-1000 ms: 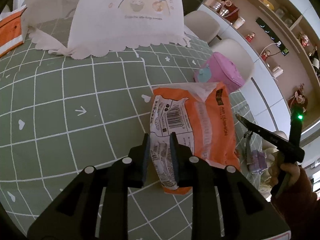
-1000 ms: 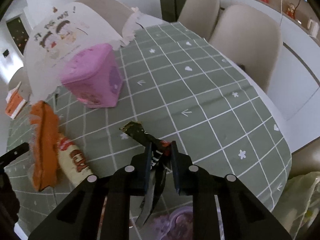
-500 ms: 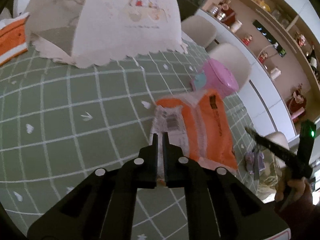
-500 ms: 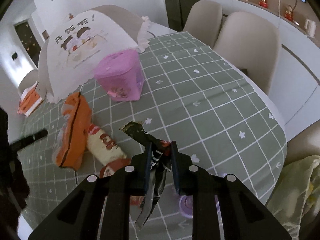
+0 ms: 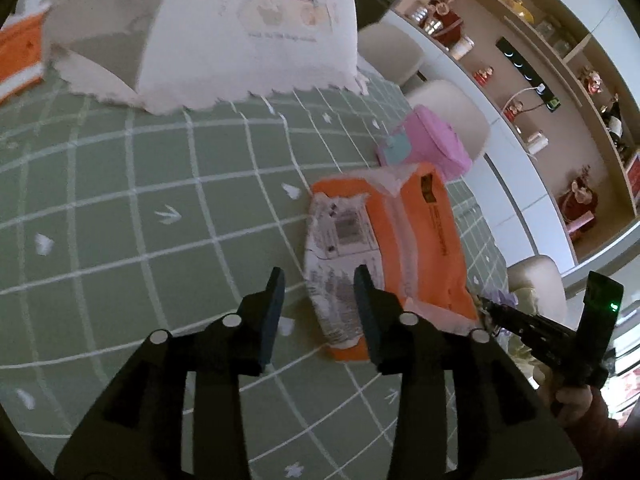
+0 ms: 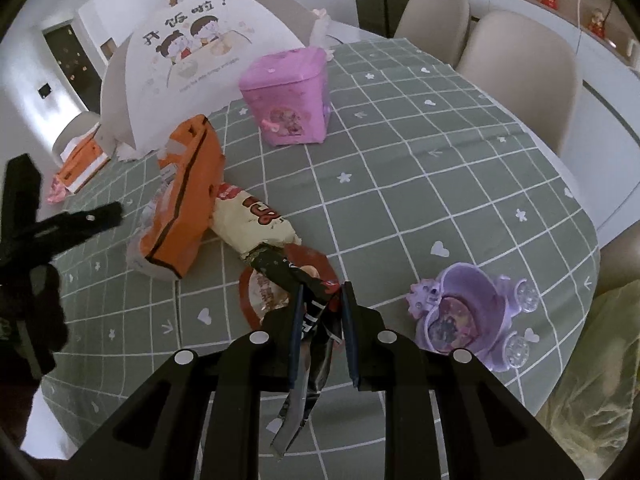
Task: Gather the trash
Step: 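Carry the orange bag and black clip toward the trash bag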
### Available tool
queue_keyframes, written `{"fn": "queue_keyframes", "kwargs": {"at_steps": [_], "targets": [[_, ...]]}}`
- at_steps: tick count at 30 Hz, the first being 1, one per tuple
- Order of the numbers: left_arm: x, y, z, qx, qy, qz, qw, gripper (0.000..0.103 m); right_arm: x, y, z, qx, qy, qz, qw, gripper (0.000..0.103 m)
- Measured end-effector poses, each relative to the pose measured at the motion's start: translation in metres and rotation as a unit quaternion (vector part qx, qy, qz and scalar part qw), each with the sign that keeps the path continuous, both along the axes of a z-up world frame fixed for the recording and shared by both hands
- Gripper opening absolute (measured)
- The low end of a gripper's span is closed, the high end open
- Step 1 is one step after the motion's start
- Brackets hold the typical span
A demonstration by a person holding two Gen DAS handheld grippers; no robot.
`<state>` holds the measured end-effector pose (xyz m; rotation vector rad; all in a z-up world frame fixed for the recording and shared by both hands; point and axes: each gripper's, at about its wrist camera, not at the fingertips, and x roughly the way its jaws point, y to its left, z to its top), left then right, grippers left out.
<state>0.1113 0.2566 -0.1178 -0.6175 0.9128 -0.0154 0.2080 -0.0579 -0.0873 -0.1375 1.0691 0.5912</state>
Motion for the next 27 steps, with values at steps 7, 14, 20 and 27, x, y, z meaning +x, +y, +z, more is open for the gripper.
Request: {"fn": "queue_keyframes", "kwargs": {"at_steps": [7,14,20,27], "targets": [[0.026,-0.022,-0.012,0.012,0.021,-0.001,0.9997,0.026,0.001,-0.013,-0.003,0.009,0.009,-0.02,1.0,0.019],[0.034,-0.038,0.014,0.038,-0.003,-0.011,0.9992,0.002,-0.007,-0.022,0.0,0.014,0.005,-0.031,0.999,0.019],[0.012,-0.034,0.061,0.068,-0.057,-0.001,0.996,0.002,-0.016,-0.031,0.014,0.026,-0.011,-0.039,0.999,0.019],[-0.01,-0.032,0.097,0.066,-0.091,0.005,0.9936,0.002,-0.037,-0.043,0.036,0.038,-0.043,-0.048,0.997,0.019]]}}
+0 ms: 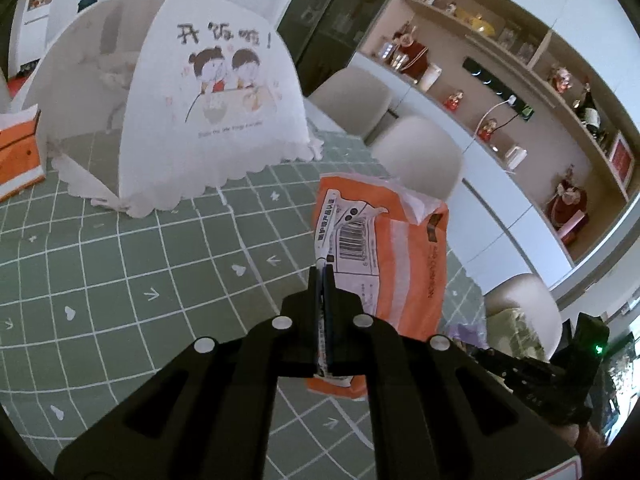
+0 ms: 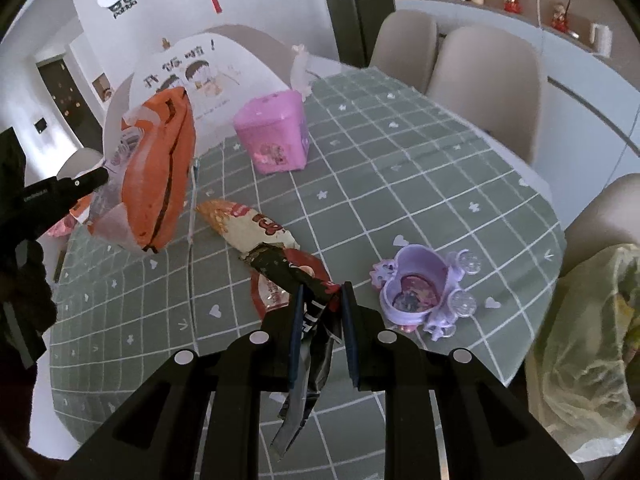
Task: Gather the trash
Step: 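Carry the orange bag and black clip toward the trash bag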
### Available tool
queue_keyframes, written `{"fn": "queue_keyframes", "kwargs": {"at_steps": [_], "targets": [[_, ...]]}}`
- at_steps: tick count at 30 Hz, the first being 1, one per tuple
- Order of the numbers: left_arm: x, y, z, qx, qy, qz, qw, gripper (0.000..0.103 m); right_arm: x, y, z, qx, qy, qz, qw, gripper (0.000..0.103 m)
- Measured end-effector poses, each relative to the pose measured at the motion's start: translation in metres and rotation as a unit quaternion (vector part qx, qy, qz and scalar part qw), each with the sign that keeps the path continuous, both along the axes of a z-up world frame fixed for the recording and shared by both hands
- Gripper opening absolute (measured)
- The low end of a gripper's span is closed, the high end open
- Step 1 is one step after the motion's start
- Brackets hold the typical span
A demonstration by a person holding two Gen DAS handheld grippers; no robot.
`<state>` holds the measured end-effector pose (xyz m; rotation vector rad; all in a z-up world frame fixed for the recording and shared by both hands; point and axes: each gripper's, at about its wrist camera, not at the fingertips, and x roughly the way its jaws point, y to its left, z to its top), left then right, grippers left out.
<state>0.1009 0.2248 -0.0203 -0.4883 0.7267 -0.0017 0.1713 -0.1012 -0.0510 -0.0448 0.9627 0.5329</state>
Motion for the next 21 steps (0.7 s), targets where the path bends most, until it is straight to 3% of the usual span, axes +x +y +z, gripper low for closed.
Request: {"fn": "queue_keyframes", "kwargs": {"at_steps": [8,21], "targets": [[0.005,-0.045,0.021,-0.001,-0.013,-0.057,0.9983,0.002,-0.017,-0.033,0.04,-0.005,-0.054,-0.034,0.998,0.019],[0.047,-0.175,0.05,0.003,-0.036,-0.138,0.9897,0.002,-0.012,-0.159,0.09,-0.006,-0.12,-0.105,0.987,0.019]]}}
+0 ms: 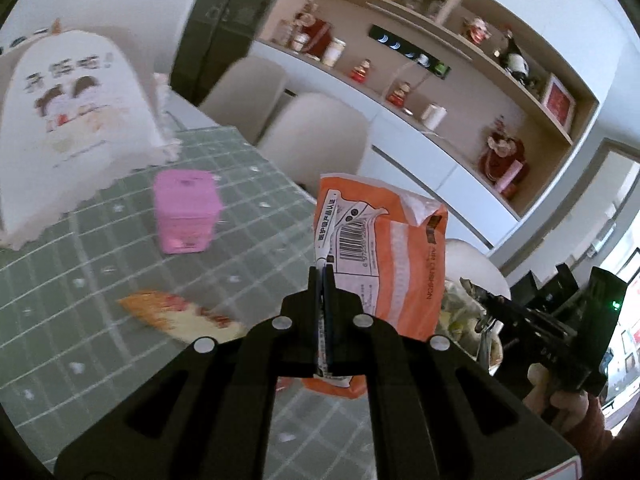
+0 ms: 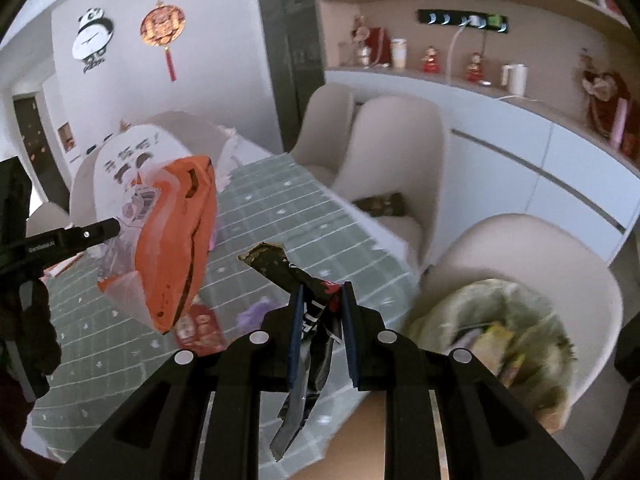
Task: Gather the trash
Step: 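Carry the orange bag and black clip toward the trash bag, then lower the orange bag into the trash bag and open the left gripper while the right lowers the black clip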
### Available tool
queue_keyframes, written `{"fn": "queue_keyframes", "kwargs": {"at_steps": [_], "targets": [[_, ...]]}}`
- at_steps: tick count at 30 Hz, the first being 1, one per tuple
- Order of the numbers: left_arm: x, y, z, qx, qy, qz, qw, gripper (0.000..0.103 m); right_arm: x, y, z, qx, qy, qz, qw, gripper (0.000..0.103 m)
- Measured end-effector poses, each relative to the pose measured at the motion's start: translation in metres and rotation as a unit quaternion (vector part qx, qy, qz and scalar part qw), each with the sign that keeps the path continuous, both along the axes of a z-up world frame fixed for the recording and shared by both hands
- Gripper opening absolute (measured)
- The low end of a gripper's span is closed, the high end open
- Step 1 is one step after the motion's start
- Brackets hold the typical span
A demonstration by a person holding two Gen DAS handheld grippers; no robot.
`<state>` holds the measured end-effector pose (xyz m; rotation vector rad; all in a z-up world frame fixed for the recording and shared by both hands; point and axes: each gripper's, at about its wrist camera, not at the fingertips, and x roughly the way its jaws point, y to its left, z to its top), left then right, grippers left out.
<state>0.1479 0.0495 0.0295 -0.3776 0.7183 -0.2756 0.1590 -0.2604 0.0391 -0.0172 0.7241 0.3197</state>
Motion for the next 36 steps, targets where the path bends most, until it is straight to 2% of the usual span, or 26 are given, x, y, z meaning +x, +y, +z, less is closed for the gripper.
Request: {"fn": "queue_keyframes", "kwargs": {"at_steps": [9,14,19,25,31,36], "targets": [[0.038,-0.122,0.011,0.023,-0.002,-0.076,0.9968,0.002,0.007,-0.124,0.014,0.01,-0.028,-0.072,0.997,0.019],[0.061,-0.193,-0.002,0.036,0.006,-0.104,0.9939,0.002,0.009,-0.176,0.014,0.013,-0.035,-0.089,0.995,0.019],[0.078,-0.25,-0.027,-0.001,0.024,-0.113,0.9933,0.002,0.016,-0.221,0.01,0.023,-0.04,-0.093,0.995,0.019],[0.087,-0.301,-0.058,0.031,0.071,-0.112,0.9906,0.002,0.032,-0.261,-0.009,0.038,-0.031,-0.087,0.995,0.019],[0.084,-0.325,-0.066,0.068,0.08,-0.117,0.9876,0.002,0.047,-0.281,-0.032,0.037,-0.015,-0.072,0.997,0.019],[0.081,-0.344,-0.076,0.102,0.085,-0.123,0.9835,0.002,0.045,-0.286,-0.036,0.05,-0.018,-0.066,0.996,0.019]]}}
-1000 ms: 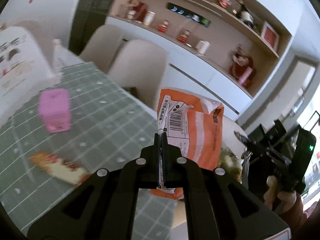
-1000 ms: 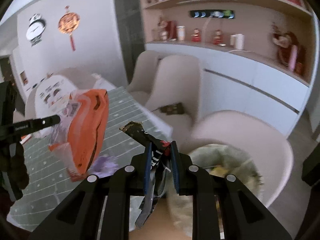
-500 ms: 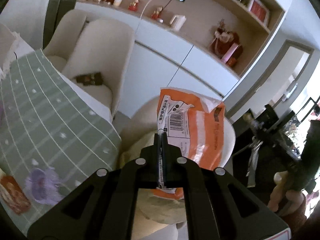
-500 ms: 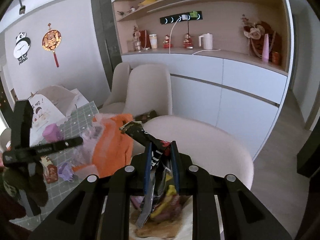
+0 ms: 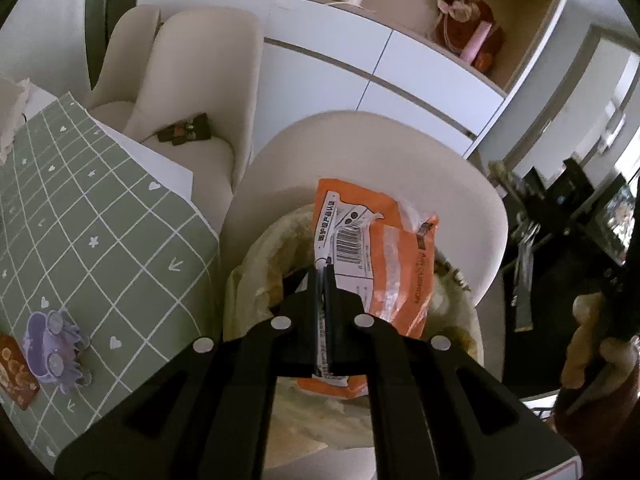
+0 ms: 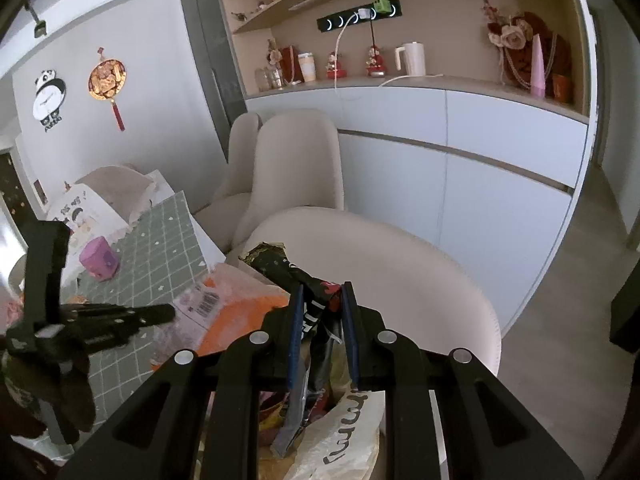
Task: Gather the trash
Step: 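Lower the orange bag into the trash bag and open the left gripper while the right lowers the black clip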
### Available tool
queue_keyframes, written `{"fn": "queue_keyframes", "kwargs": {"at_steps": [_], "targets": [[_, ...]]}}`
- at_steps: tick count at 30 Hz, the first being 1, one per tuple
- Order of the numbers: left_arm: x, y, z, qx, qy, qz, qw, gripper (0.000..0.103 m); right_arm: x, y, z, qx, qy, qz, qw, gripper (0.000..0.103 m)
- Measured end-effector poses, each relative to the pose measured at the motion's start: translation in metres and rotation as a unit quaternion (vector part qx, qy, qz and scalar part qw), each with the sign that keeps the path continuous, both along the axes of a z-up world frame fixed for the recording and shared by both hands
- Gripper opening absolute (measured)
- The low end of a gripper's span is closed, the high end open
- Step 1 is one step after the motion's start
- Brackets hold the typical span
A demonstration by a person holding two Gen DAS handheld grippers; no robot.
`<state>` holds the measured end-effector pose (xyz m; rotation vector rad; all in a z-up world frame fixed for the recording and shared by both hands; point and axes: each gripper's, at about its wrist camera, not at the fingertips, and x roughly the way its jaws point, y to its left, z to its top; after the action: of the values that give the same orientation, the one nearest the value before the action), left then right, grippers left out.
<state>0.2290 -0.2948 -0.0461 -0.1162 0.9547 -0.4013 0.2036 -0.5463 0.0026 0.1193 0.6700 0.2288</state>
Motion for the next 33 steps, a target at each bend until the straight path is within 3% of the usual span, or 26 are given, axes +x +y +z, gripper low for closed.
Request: {"fn": "queue_keyframes", "kwargs": {"at_steps": [9,12,14,16,24,33], "targets": [[0.005,-0.031,-0.023,0.02,0.01,-0.018,0.9996,0.003,-0.002,-0.002,-0.013,0.025,0.014,0.002,1.0,0.019],[0.005,-0.032,-0.026,0.008,0.016,-0.02,0.9996,0.016,-0.001,0.005,-0.017,0.027,0.019,0.012,0.999,0.019],[0.003,-0.026,-0.025,-0.006,0.018,-0.012,0.9997,0.028,0.0,0.011,-0.02,0.027,0.023,0.018,0.999,0.019],[-0.001,-0.02,-0.022,-0.012,0.019,-0.006,0.9997,0.032,0.002,0.017,-0.024,0.03,0.027,0.024,0.999,0.019],[-0.02,0.015,-0.007,-0.015,0.006,0.036,0.9992,0.038,0.022,0.044,-0.045,0.05,0.048,0.041,0.997,0.019],[-0.044,0.057,0.008,0.025,-0.031,0.068,0.9969,0.044,0.044,0.069,-0.072,0.029,0.083,0.051,0.995,0.019]]}}
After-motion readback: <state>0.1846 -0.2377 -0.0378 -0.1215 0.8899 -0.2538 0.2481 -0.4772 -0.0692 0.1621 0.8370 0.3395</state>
